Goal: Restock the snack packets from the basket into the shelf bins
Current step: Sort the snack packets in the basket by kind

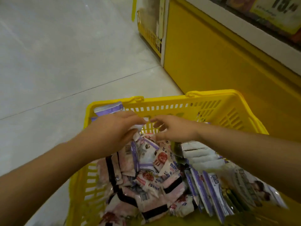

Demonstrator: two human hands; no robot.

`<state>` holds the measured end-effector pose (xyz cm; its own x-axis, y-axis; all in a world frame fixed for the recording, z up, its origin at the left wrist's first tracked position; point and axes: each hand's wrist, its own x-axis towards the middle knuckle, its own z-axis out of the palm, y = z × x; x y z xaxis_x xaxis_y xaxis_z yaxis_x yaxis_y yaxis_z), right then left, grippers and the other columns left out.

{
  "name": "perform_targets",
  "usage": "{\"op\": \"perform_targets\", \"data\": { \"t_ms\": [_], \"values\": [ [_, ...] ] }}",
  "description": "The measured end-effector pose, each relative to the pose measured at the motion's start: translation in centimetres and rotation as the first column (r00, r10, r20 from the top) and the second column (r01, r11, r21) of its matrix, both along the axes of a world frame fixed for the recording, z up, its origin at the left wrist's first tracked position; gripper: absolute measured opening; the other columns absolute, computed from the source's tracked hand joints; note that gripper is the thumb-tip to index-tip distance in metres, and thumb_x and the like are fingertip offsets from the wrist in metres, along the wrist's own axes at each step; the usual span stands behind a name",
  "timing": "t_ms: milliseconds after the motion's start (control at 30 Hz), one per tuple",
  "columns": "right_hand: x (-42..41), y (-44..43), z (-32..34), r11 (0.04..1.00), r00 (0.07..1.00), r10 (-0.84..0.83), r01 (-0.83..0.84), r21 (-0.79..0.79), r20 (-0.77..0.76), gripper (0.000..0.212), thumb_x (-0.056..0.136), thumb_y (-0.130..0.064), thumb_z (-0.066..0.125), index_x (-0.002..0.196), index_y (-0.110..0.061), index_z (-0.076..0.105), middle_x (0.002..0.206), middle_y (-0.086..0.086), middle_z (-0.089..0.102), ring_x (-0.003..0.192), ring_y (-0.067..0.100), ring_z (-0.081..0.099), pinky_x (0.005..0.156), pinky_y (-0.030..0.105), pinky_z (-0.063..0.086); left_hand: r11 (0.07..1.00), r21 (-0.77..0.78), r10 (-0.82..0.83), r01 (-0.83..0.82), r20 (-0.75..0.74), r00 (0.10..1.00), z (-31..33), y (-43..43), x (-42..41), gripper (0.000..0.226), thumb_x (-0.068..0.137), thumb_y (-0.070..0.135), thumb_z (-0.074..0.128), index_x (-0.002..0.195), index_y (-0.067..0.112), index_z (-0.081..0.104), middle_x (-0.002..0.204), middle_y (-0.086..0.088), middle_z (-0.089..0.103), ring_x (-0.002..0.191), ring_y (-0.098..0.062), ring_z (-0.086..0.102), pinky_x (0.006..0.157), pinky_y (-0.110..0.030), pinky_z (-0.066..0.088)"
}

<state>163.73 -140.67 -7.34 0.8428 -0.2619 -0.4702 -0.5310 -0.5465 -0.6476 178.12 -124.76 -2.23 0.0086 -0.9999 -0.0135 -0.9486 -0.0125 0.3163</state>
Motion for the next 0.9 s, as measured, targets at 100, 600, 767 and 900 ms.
{"op": "perform_targets", "data": {
  "t_ms": [100,600,767,900],
  "values": [
    [2.2,2.4,-0.2,0.991,0.996,-0.068,0.06,0.116,0.065,0.072,0.083,-0.036,0.072,0.145,-0.024,0.036,0.137,-0.002,0.049,0.12,0.012,0.051,0.088,0.023,0.045,0.991,-0.132,0.009,0.005,0.103,0.995,0.5,2.5,1.6,0.032,0.084,0.02,0.058,0.114,0.014,0.067,0.115,-0.005,0.066,0.103,-0.029,0.064,0.085,-0.044,0.052],
    [6.8,8.7,-2.6,0.904,0.772,-0.425,0.338,0.261,0.473,0.052,0.071,-0.028,0.083,0.11,-0.028,0.049,0.1,-0.016,0.062,0.087,-0.009,0.059,0.065,0.008,0.044,0.931,-0.202,0.317,-0.305,0.027,0.948,-3.4,4.9,5.8,0.033,0.083,0.024,0.071,0.114,0.019,0.062,0.111,0.0,0.062,0.101,-0.027,0.06,0.092,-0.037,0.038],
    [6.2,6.8,2.1,0.936,0.642,-0.35,0.272,0.225,0.682,0.052,0.071,-0.015,0.082,0.114,-0.022,0.053,0.098,-0.021,0.064,0.088,-0.01,0.06,0.068,0.005,0.044,0.775,-0.54,0.274,-0.329,-0.182,0.944,-1.7,4.6,4.6,0.034,0.087,0.027,0.058,0.118,0.012,0.058,0.112,-0.007,0.056,0.104,-0.018,0.054,0.09,-0.025,0.044],
    [3.2,3.0,6.8,0.982,0.709,-0.105,0.183,-0.038,0.698,0.057,0.071,-0.013,0.081,0.119,-0.019,0.052,0.108,-0.013,0.063,0.096,-0.005,0.06,0.076,0.015,0.049,0.712,-0.604,0.207,-0.359,-0.308,0.929,-1.5,3.1,2.2,0.047,0.088,0.024,0.058,0.131,0.01,0.043,0.129,-0.011,0.042,0.122,-0.013,0.041,0.101,-0.014,0.036]
  ]
}}
